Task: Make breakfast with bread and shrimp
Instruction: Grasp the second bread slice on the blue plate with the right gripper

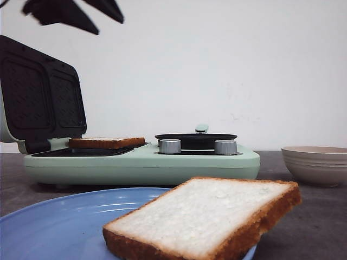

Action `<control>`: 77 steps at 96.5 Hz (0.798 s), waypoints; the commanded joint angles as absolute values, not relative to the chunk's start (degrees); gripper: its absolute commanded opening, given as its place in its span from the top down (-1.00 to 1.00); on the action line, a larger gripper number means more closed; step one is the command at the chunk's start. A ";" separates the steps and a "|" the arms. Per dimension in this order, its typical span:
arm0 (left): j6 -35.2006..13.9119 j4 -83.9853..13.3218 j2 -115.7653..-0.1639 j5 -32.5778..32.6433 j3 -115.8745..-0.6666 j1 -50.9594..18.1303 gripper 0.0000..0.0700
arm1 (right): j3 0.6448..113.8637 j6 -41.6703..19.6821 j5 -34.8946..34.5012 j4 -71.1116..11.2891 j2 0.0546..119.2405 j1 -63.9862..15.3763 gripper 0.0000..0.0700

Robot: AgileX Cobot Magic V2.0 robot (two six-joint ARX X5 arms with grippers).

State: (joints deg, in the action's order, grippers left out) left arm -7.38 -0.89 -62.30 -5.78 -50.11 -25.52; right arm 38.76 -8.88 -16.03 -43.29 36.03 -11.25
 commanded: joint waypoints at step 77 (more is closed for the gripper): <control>-11.29 -12.84 -41.25 -1.23 -40.75 -25.96 0.01 | 16.43 -33.04 -43.51 -17.52 44.40 -15.51 -0.03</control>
State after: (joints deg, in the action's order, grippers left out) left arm -10.79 -13.54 -41.65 -1.41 -40.49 -25.63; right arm 16.43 -31.94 -42.61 -19.05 43.13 -14.28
